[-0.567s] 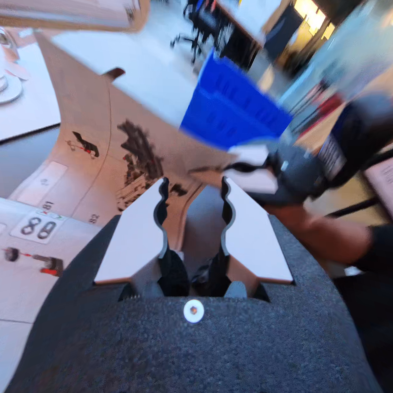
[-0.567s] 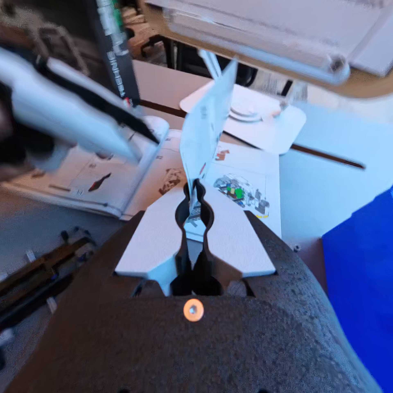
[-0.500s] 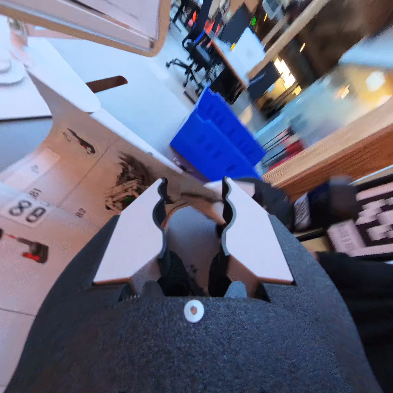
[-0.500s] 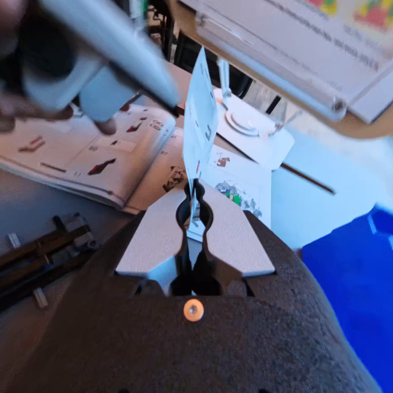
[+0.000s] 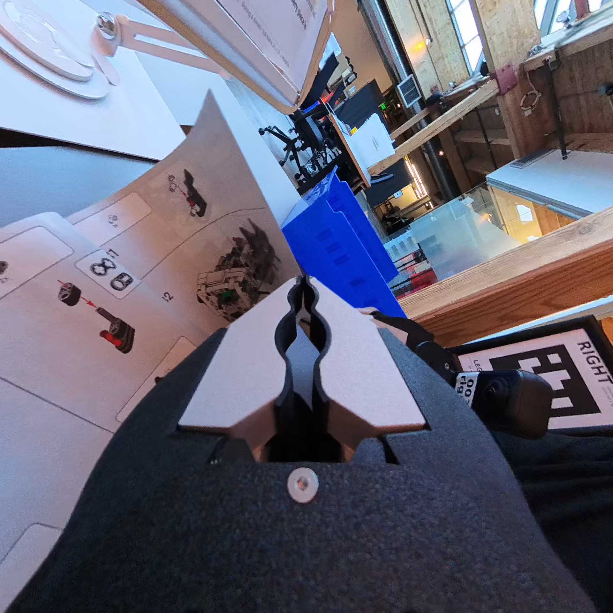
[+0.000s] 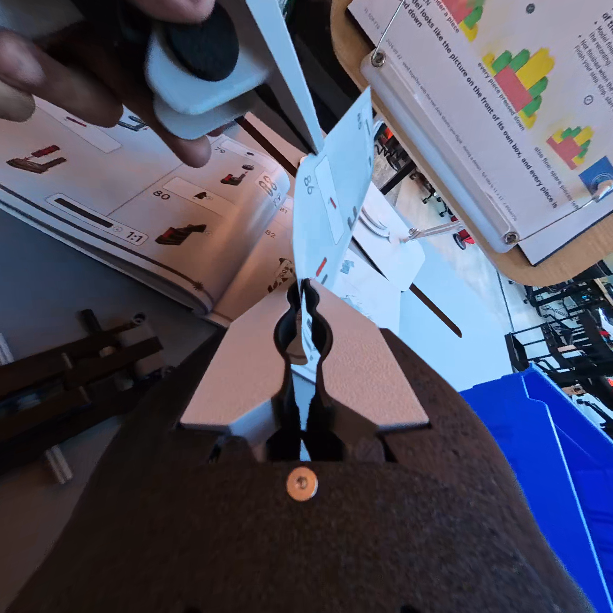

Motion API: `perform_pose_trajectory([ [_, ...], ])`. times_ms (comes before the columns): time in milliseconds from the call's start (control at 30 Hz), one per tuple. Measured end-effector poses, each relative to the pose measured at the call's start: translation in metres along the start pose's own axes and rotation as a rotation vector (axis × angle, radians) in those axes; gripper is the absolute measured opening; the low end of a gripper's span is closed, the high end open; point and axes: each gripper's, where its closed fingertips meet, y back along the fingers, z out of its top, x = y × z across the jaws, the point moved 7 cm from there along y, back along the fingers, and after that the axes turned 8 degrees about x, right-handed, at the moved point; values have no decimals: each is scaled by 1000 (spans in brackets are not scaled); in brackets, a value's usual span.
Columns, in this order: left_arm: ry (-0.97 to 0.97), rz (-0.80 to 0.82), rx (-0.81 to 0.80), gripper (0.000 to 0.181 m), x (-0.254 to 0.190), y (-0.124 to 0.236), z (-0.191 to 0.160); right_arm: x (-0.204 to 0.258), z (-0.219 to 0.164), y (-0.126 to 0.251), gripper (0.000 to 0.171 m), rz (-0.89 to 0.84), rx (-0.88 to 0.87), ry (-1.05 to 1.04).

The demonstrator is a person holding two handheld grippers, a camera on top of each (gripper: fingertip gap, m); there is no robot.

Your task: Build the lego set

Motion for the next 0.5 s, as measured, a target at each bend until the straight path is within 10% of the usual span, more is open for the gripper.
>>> perform_pose_trajectory([
  [167,-35,-45,-9,0,-3,-2,2,9,0,4,20,146,-22,-60],
  [300,-83,-87,-23,0,-9,-3,3,-3,4,26,74,403,-101,-218],
  [500,-157,-157,-43,0,-20,-2,6,-68,21,20,89,770,-214,-661],
])
